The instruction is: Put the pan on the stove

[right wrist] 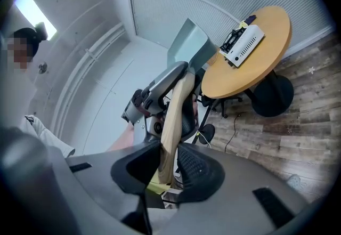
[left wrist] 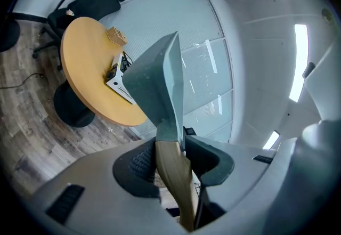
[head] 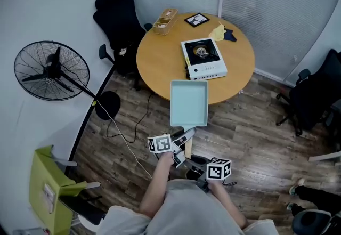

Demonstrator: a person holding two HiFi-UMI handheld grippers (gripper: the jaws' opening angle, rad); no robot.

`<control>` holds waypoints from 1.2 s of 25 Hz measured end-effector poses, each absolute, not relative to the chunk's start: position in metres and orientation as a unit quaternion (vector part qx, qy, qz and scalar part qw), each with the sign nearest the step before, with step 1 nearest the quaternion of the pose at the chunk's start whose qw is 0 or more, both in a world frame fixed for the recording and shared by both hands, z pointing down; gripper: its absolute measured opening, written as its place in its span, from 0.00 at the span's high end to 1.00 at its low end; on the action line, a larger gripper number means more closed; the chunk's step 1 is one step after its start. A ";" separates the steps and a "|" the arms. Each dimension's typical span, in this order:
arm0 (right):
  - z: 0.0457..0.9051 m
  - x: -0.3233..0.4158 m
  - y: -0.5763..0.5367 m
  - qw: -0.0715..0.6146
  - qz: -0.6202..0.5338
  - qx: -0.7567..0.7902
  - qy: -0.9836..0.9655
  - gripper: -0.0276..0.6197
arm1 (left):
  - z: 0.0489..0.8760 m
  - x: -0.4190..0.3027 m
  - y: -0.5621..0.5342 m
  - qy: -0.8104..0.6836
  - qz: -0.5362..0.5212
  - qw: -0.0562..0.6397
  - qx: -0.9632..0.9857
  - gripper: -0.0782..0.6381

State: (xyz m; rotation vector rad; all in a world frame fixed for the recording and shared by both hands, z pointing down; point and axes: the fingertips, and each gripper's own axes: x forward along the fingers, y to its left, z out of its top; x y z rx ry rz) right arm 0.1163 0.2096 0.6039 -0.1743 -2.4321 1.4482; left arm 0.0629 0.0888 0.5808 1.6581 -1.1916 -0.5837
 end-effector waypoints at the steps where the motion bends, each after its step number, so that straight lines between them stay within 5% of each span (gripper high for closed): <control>1: 0.605 0.114 0.205 0.152 0.506 -0.061 -0.847 0.79 | 0.582 0.061 0.084 -0.490 -0.240 0.490 0.680 0.66; 30: 0.612 0.087 0.107 0.132 0.498 -0.036 -0.856 0.79 | 0.589 0.036 -0.014 -0.459 -0.254 0.506 0.685 0.66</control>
